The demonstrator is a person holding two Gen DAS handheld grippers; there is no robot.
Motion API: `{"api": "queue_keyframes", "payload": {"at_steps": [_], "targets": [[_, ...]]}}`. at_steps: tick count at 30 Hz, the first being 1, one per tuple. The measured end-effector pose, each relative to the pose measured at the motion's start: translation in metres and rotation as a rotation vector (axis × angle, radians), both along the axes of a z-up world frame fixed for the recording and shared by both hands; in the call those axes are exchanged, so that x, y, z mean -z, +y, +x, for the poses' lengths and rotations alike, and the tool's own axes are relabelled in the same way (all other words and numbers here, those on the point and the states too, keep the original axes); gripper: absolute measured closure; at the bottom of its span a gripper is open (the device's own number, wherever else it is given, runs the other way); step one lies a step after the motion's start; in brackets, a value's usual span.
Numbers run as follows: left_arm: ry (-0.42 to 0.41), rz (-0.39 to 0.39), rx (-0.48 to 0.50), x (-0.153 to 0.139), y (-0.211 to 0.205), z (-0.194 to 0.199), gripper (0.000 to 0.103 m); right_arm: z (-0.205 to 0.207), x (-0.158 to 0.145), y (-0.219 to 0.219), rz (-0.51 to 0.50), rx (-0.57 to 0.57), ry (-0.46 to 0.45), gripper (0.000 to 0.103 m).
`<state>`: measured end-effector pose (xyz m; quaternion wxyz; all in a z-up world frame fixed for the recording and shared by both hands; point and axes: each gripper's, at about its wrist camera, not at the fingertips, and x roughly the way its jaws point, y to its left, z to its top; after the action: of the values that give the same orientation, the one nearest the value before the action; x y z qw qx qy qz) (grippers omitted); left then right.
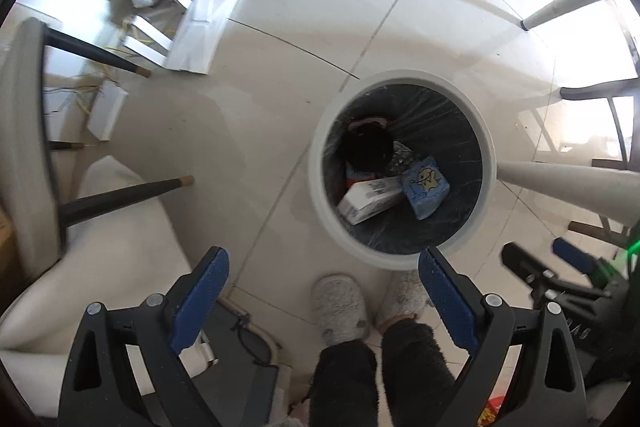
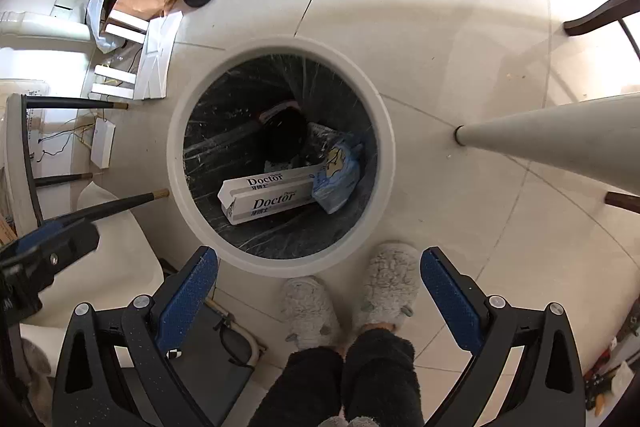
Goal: Collect trash
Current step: 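Move both tools from the bin back over the table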
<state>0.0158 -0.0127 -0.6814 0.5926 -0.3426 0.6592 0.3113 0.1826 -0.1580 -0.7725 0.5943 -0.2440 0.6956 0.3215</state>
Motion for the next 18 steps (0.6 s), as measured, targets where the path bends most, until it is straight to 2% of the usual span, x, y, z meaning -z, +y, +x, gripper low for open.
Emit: {"api": "queue_keyframes", "payload": {"at_steps": [8, 13, 18], "targets": [[0.036, 0.047, 0.016, -0.078, -0.023, -0.022, 0.006, -0.013, -0.084, -0.015, -0.009, 0.008, -0.06, 0.001], [0.024, 0.054, 0.03, -0.139, -0.037, -0.031, 0.006, -0.026, -0.158, -0.032, 0.002, 0.017, -0.075, 0.001], [0.006, 0.076, 0.047, -0.207, -0.051, -0.035, 0.006, -0.04, -0.245, -0.048, 0.037, 0.025, -0.082, 0.001]]}}
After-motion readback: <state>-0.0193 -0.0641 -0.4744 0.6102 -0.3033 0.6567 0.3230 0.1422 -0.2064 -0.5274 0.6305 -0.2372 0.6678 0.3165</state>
